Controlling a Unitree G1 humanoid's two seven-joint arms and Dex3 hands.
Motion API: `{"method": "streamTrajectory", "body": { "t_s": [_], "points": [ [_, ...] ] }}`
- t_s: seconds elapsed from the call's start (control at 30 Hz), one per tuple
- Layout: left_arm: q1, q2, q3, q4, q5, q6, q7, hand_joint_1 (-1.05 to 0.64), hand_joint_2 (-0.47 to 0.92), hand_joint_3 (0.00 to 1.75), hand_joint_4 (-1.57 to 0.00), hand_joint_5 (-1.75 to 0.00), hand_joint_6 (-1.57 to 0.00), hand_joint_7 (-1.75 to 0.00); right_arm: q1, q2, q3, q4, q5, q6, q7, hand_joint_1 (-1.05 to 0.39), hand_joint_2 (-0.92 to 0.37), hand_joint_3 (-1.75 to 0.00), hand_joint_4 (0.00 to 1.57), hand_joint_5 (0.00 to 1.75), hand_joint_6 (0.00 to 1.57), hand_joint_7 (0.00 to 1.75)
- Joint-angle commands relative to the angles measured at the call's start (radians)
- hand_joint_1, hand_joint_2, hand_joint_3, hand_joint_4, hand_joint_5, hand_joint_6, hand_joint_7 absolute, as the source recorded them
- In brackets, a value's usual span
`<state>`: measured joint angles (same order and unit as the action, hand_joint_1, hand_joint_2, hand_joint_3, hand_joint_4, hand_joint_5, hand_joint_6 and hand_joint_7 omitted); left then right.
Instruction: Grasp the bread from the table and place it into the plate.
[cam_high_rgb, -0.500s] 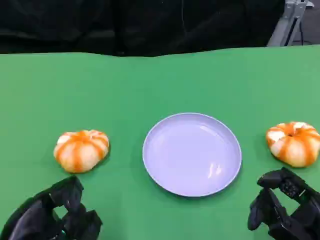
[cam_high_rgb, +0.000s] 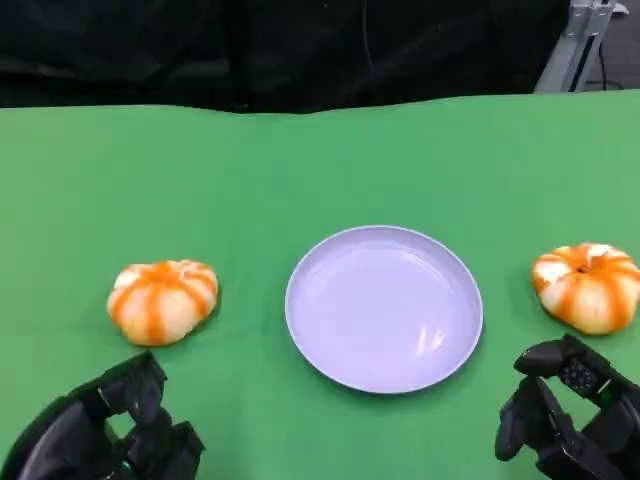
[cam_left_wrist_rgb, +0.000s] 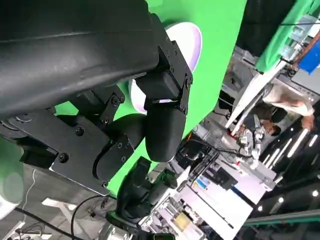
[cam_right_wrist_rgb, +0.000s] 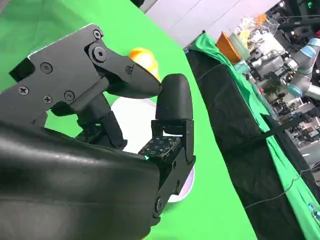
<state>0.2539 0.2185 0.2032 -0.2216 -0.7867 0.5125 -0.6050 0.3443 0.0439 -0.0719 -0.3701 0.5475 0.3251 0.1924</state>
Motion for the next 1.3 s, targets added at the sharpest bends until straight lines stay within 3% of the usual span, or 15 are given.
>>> {"method": "streamTrajectory", "body": {
  "t_s": [0.03, 0.1, 0.13, 0.2, 0.47, 0.5, 0.53, 0.57, 0.6, 0.67, 0.73, 0.83, 1.0, 1.1, 1.3],
  "points": [
    [0.005, 0.004, 0.005, -0.013, 0.019, -0.009, 0.025, -0.12, 0.56, 1.31, -0.97, -1.75, -0.75, -1.75, 0.002, -0.008, -0.007, -0.007, -0.004, -0.003, -0.006, -0.15, -0.57, -1.05, 0.83, 1.75, 0.81, 1.42],
    [0.010, 0.001, 0.000, -0.019, 0.039, -0.029, 0.030, -0.11, 0.56, 1.33, -0.97, -1.75, -0.74, -1.75, 0.002, -0.010, -0.007, -0.007, -0.005, -0.002, -0.004, -0.15, -0.57, -1.05, 0.83, 1.75, 0.81, 1.42],
    [0.014, 0.000, -0.003, -0.023, 0.054, -0.045, 0.032, -0.16, 0.58, 1.15, -0.74, -1.71, -0.61, -1.55, 0.002, -0.011, -0.006, -0.007, -0.004, -0.002, -0.003, -0.15, -0.57, -1.05, 0.83, 1.75, 0.81, 1.42],
    [0.018, -0.003, -0.007, -0.027, 0.072, -0.064, 0.033, -0.18, 0.63, 0.99, -0.61, -1.70, -0.56, -1.42, 0.002, -0.012, -0.006, -0.007, -0.004, -0.002, -0.002, -0.15, -0.57, -1.05, 0.83, 1.75, 0.81, 1.43],
    [0.018, -0.009, -0.006, -0.026, 0.081, -0.070, 0.029, -0.19, 0.66, 0.90, -0.57, -1.70, -0.54, -1.37, 0.002, -0.012, -0.006, -0.007, -0.004, -0.002, -0.002, -0.15, -0.56, -1.06, 0.83, 1.75, 0.81, 1.43],
    [0.019, 0.056, -0.058, -0.037, 0.382, -0.316, 0.111, -0.19, 0.66, 0.90, -0.57, -1.70, -0.54, -1.37, -0.002, -0.010, -0.007, -0.004, -0.004, 0.001, -0.006, -0.15, -0.56, -1.06, 0.83, 1.75, 0.80, 1.43],
    [0.014, 0.112, -0.100, -0.048, 0.632, -0.503, 0.186, -0.46, 0.78, 0.66, -0.34, -1.20, -0.40, -0.93, -0.005, -0.009, -0.007, -0.002, -0.006, 0.004, -0.013, -0.15, -0.56, -1.07, 0.83, 1.75, 0.82, 1.42],
    [0.006, 0.154, -0.130, -0.055, 0.817, -0.633, 0.245, -0.63, 0.86, 0.46, -0.31, -0.67, -0.43, -0.44, -0.008, -0.009, -0.006, -0.001, -0.009, 0.006, -0.017, -0.15, -0.55, -1.07, 0.84, 1.75, 0.83, 1.41],
    [-0.009, 0.184, -0.151, -0.060, 0.941, -0.697, 0.293, -0.70, 0.89, 0.39, -0.32, -0.45, -0.46, -0.25, -0.010, -0.010, -0.006, 0.002, -0.010, 0.006, -0.015, -0.15, -0.55, -1.08, 0.84, 1.75, 0.83, 1.41],
    [-0.037, 0.198, -0.165, -0.053, 1.015, -0.708, 0.335, -0.74, 0.91, 0.30, -0.35, -0.25, -0.49, -0.09, -0.013, -0.013, -0.007, 0.006, -0.008, 0.004, -0.010, -0.15, -0.55, -1.08, 0.83, 1.75, 0.83, 1.41],
    [-0.044, 0.197, -0.170, -0.042, 1.047, -0.727, 0.357, -0.75, 0.92, 0.28, -0.36, -0.20, -0.50, -0.06, -0.014, -0.013, -0.008, 0.008, -0.007, 0.004, -0.009, -0.15, -0.55, -1.09, 0.83, 1.75, 0.83, 1.41],
    [-0.159, 0.238, -0.215, 0.032, 1.227, -0.771, 0.454, -0.77, 0.92, 0.23, -0.38, -0.18, -0.52, -0.04, -0.019, -0.012, -0.008, 0.018, -0.011, 0.005, -0.013, -0.16, -0.55, -1.09, 0.83, 1.75, 0.83, 1.42],
    [-0.181, 0.240, -0.225, 0.080, 1.290, -0.825, 0.509, -0.77, 0.92, 0.21, -0.39, -0.16, -0.53, -0.04, -0.021, -0.012, -0.008, 0.020, -0.012, 0.005, -0.014, -0.16, -0.54, -1.09, 0.84, 1.75, 0.83, 1.42],
    [-0.390, 0.284, -0.306, 0.213, 1.493, -0.777, 0.529, -0.80, 0.92, 0.15, -0.41, -0.14, -0.54, -0.03, -0.021, -0.005, -0.005, 0.015, -0.009, 0.013, -0.025, -0.15, -0.54, -1.09, 0.84, 1.75, 0.83, 1.41],
    [-0.521, 0.278, -0.385, 0.355, 1.562, -0.738, 0.522, -0.81, 0.92, 0.14, -0.43, -0.12, -0.54, -0.02, -0.009, 0.005, 0.006, 0.004, -0.017, 0.004, -0.032, -0.15, -0.54, -1.09, 0.84, 1.75, 0.82, 1.41]
  ]
}}
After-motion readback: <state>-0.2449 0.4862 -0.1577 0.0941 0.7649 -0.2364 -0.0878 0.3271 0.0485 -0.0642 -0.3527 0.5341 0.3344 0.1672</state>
